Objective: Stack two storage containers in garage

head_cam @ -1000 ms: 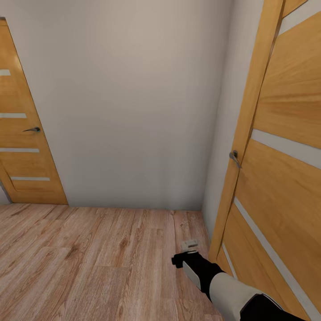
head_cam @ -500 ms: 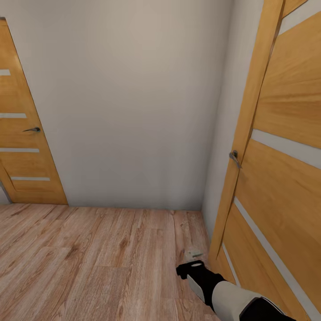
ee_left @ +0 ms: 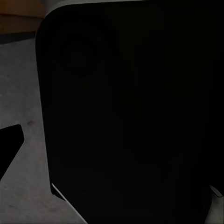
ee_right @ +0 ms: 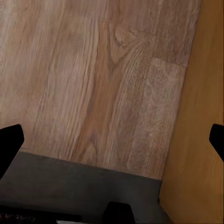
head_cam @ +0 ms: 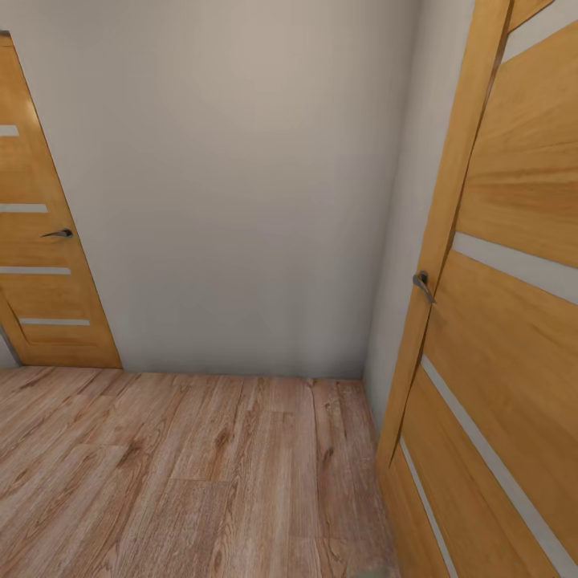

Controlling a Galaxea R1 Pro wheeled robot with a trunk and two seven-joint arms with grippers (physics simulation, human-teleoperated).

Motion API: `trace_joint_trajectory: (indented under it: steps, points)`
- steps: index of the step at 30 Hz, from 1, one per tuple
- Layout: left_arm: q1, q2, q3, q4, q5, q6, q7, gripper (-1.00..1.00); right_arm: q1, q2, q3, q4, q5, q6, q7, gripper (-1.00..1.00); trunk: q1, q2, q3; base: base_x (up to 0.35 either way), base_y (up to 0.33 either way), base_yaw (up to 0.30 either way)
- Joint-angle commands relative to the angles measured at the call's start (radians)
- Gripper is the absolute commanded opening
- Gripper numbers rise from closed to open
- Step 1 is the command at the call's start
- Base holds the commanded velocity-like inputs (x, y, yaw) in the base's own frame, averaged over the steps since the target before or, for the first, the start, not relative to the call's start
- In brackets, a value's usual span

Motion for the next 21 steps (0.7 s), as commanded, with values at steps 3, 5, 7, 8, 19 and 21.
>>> trace_joint_trajectory:
  steps: [3, 5, 7, 8, 19, 21]
  points:
    - [0.000, -0.001, 0.001, 0.000, 0.001, -0.001, -0.001, 1.00, 0.039, 0.001, 0.009, 0.004, -0.002, -0.021, -0.002, 1.00, 0.000, 0.000, -0.001, 0.000, 0.000, 0.000]
    - [0.000, -0.001, 0.001, 0.000, 0.001, -0.001, -0.001, 1.00, 0.068, 0.001, 0.009, 0.005, -0.001, -0.031, -0.002, 1.00, 0.000, 0.000, -0.001, 0.000, 0.000, 0.000]
    - [0.000, -0.001, 0.001, 0.000, 0.001, -0.001, 0.000, 1.00, 0.091, 0.001, 0.009, 0.005, 0.000, -0.048, -0.001, 1.00, 0.000, 0.000, -0.001, 0.000, 0.000, 0.000]
    - [0.000, 0.000, 0.001, 0.000, 0.001, -0.001, 0.000, 1.00, 0.103, 0.001, 0.009, 0.005, -0.001, -0.058, 0.000, 1.00, 0.000, 0.000, -0.001, 0.000, 0.000, 0.000]
    - [0.000, 0.000, 0.001, 0.000, 0.001, -0.001, 0.001, 1.00, 0.115, 0.001, 0.009, 0.019, -0.004, -0.056, 0.002, 1.00, 0.000, 0.000, -0.001, 0.000, 0.000, 0.000]
    - [0.000, 0.000, 0.001, 0.000, 0.001, -0.001, 0.001, 1.00, 0.116, 0.001, 0.009, 0.019, -0.005, -0.056, 0.001, 1.00, 0.000, 0.000, -0.001, 0.000, 0.000, 0.000]
